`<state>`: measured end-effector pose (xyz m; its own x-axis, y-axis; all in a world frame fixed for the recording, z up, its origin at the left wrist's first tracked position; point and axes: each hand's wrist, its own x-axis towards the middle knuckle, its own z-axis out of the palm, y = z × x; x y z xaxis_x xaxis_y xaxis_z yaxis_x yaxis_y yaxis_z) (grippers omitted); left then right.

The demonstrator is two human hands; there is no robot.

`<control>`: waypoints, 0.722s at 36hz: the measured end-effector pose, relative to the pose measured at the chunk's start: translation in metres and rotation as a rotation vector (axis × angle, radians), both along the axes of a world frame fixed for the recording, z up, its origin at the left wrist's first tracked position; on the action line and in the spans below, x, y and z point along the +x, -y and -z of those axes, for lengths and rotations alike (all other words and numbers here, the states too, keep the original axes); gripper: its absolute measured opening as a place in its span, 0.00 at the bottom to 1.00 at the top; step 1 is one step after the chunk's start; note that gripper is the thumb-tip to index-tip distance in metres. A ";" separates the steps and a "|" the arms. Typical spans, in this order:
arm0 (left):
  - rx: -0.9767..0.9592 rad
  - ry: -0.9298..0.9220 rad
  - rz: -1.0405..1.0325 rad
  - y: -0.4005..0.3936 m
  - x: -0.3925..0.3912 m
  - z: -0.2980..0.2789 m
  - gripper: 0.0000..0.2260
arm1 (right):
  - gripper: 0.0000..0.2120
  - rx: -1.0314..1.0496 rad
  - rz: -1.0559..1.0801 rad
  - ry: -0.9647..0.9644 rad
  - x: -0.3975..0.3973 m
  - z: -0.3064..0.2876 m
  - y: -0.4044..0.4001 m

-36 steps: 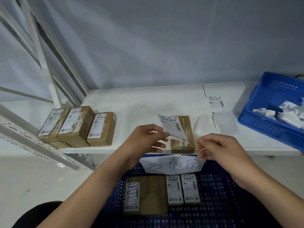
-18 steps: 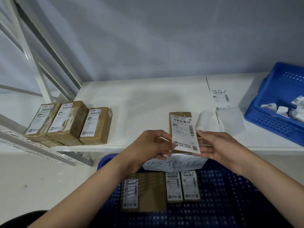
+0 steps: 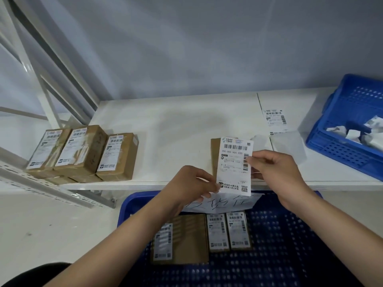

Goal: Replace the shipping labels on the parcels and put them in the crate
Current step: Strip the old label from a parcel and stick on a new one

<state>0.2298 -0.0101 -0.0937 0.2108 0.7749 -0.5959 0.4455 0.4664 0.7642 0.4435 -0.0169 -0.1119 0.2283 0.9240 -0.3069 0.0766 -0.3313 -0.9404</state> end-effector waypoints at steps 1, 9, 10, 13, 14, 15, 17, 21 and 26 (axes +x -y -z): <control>0.000 -0.007 0.000 0.000 0.001 0.001 0.03 | 0.05 0.004 0.014 0.006 0.001 0.000 -0.001; -0.015 0.006 0.007 0.001 0.011 0.006 0.03 | 0.04 0.082 0.048 0.061 0.009 -0.007 -0.008; -0.017 0.011 0.000 0.001 0.012 0.007 0.03 | 0.04 0.083 0.047 0.067 0.011 -0.007 -0.009; -0.022 0.020 -0.013 0.002 0.013 0.007 0.05 | 0.04 0.076 0.045 0.065 0.014 -0.006 -0.010; -0.024 0.017 -0.014 0.002 0.013 0.008 0.05 | 0.04 0.070 0.047 0.067 0.014 -0.005 -0.010; -0.026 0.014 -0.017 0.003 0.012 0.008 0.05 | 0.04 0.062 0.046 0.069 0.013 -0.005 -0.009; -0.034 0.012 -0.023 0.003 0.012 0.010 0.04 | 0.05 0.046 0.029 0.070 0.012 -0.004 -0.008; -0.045 0.015 -0.032 0.005 0.015 0.013 0.03 | 0.07 0.033 -0.003 0.083 0.013 -0.003 -0.008; -0.081 0.044 -0.104 0.002 0.016 0.013 0.02 | 0.08 0.030 0.020 0.113 0.016 -0.005 -0.011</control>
<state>0.2459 -0.0126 -0.1070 0.1593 0.7435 -0.6495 0.3587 0.5693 0.7397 0.4591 -0.0057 -0.1070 0.2788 0.9271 -0.2506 0.1761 -0.3059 -0.9356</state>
